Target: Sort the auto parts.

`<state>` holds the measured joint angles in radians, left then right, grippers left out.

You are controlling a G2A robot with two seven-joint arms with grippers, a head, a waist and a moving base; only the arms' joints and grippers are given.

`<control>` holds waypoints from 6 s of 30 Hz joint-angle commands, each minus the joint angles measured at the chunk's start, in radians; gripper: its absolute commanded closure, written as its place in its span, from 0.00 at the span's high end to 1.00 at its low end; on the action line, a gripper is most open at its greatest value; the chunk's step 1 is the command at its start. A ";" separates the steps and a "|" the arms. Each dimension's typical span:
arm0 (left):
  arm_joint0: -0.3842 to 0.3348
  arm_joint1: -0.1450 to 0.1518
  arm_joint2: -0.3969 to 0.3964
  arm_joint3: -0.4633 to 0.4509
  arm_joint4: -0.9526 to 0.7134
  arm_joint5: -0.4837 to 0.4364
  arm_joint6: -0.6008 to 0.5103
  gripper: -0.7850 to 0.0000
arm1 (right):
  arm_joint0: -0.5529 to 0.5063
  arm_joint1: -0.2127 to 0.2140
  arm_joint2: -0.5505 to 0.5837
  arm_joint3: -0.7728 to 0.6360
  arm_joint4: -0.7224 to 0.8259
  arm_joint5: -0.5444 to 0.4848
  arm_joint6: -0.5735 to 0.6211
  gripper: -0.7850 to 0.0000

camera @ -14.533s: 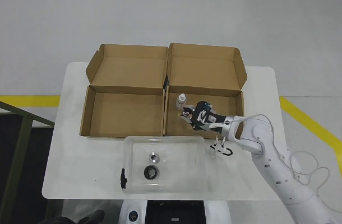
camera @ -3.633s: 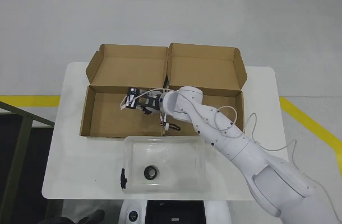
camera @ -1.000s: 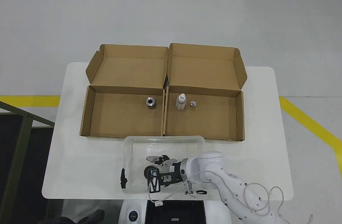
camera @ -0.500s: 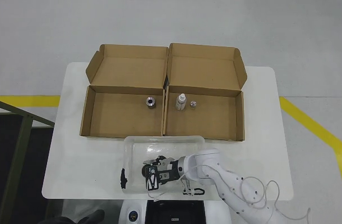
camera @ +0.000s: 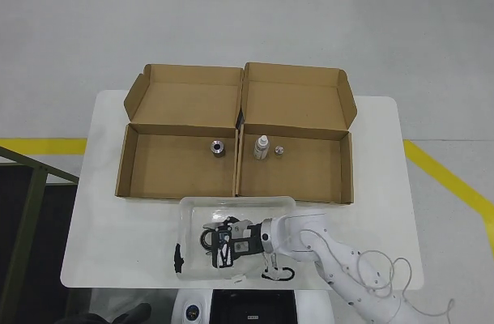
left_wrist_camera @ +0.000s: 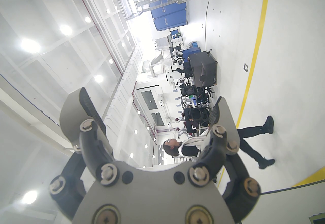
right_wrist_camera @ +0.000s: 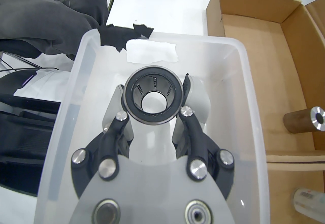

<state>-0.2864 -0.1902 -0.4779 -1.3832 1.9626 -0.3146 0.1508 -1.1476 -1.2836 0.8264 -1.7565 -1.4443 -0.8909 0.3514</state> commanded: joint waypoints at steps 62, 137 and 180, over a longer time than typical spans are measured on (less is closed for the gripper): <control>0.000 0.000 0.000 0.000 0.000 0.000 0.000 1.00 | 0.310 -0.042 -0.017 0.109 0.201 0.231 -0.043 0.00; 0.000 0.000 0.000 0.000 0.000 0.000 0.000 1.00 | 0.482 -0.161 -0.131 0.482 0.145 0.227 -0.003 0.61; 0.000 0.000 0.000 0.000 0.000 0.000 0.000 1.00 | -0.303 0.023 0.602 -0.177 0.043 0.300 -0.347 0.89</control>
<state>-0.2864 -0.1902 -0.4779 -1.3832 1.9626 -0.3146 0.1508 -1.4325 -1.2633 1.4146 -1.9300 -1.3962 -0.5963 0.0212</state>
